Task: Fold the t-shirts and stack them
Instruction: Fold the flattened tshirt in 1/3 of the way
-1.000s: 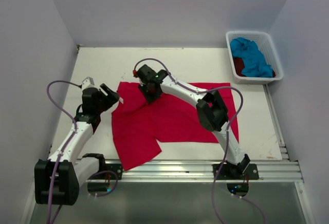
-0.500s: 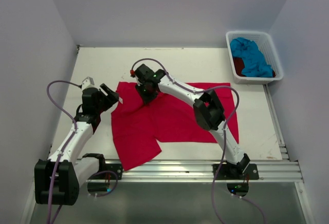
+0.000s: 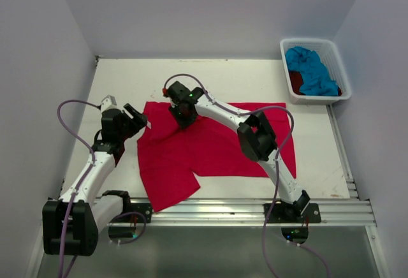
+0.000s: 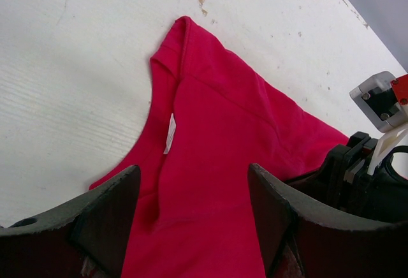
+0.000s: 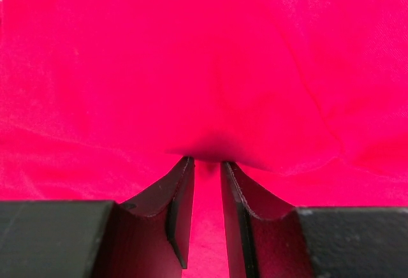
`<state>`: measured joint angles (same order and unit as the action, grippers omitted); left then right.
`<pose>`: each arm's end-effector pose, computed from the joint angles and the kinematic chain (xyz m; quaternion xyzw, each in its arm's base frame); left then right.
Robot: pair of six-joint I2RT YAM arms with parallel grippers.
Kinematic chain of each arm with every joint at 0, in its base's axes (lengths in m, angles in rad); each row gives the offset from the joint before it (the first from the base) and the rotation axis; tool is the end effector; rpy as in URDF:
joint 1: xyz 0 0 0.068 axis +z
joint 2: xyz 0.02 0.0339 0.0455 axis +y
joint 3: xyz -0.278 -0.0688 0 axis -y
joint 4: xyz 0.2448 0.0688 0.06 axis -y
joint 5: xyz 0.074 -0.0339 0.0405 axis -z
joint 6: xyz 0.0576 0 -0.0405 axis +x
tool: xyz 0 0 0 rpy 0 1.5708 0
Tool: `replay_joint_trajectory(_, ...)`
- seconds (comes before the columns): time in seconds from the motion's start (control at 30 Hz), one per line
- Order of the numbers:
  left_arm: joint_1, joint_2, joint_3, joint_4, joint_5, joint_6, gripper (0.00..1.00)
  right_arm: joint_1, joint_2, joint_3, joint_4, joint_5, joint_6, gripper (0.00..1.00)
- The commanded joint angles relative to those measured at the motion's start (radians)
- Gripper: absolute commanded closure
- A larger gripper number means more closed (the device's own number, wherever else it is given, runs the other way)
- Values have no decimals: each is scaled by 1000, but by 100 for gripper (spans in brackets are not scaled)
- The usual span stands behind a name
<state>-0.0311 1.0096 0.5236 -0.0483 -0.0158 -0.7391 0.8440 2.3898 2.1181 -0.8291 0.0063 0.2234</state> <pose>0.2297 -0.0062 0.2206 -0.3048 0.8134 -0.1797 0.4616 0.3555 0.3993 0.1781 -0.2963 0.9263 0.1158 0.2020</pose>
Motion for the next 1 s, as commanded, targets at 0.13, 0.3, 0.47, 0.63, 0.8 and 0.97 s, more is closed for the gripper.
replay_joint_trajectory(0.13,10,-25,1,2,-22,23,28,-2,20,9,-4,34,-7,73)
replay_joint_trajectory(0.3,10,-32,1,-1,-24,26,28,-2,43,16,4,24,-7,73)
replay_joint_trajectory(0.47,10,-32,6,-5,-26,29,28,-2,60,20,15,12,-6,74)
replay_joint_trajectory(0.63,10,-32,9,-10,-26,30,28,-2,51,5,19,11,-4,80)
replay_joint_trajectory(0.8,10,-28,9,-4,-19,30,28,-2,20,-9,21,26,-9,83)
replay_joint_trajectory(0.97,10,-26,10,-2,-18,30,28,-2,-30,-35,21,47,-21,82)
